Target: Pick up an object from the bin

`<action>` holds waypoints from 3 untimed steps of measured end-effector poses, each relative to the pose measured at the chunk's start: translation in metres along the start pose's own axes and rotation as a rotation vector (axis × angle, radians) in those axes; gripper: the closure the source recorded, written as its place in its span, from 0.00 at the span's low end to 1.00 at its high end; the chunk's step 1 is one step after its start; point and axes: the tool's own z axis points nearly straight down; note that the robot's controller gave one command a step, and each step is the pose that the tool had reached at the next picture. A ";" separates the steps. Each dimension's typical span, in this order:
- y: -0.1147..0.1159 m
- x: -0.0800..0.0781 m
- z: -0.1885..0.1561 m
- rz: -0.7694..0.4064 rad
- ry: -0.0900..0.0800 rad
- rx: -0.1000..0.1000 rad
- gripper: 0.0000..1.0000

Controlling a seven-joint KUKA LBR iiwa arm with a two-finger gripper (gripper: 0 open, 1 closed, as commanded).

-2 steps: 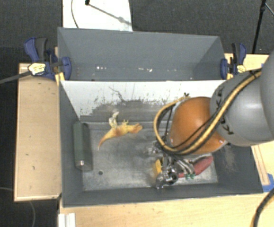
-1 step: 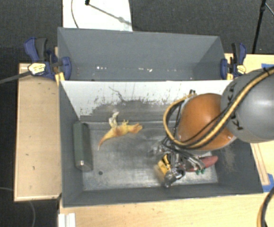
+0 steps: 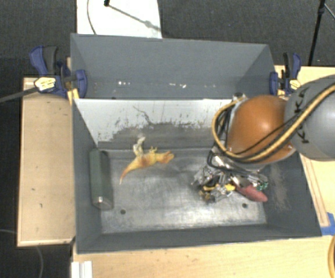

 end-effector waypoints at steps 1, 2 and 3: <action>0.000 0.000 0.000 0.002 0.000 0.000 1.00; 0.001 -0.003 -0.051 -0.012 0.008 -0.006 1.00; 0.020 -0.029 -0.128 0.000 0.004 -0.002 1.00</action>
Offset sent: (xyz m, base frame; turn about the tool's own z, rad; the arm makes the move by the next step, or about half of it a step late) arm 0.0056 0.0038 0.0961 -0.0232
